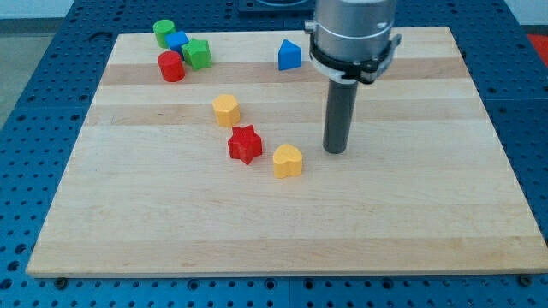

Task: Slide the yellow heart below to the red star

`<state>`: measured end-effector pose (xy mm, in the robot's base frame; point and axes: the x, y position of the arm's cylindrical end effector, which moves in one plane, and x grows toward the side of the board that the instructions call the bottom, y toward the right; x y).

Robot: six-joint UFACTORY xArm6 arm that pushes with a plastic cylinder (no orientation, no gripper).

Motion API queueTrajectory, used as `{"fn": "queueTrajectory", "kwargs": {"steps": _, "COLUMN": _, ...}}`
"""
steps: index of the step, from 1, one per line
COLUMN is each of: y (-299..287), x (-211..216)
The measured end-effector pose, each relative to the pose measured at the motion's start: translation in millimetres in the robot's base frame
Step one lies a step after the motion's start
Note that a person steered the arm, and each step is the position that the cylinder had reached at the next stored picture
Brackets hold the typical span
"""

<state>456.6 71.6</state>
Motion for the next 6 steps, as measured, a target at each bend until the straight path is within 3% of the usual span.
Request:
{"fn": "queueTrajectory", "kwargs": {"steps": 2, "y": 0, "x": 6}}
{"fn": "queueTrajectory", "kwargs": {"steps": 4, "y": -24, "x": 56}}
{"fn": "queueTrajectory", "kwargs": {"steps": 6, "y": -53, "x": 24}}
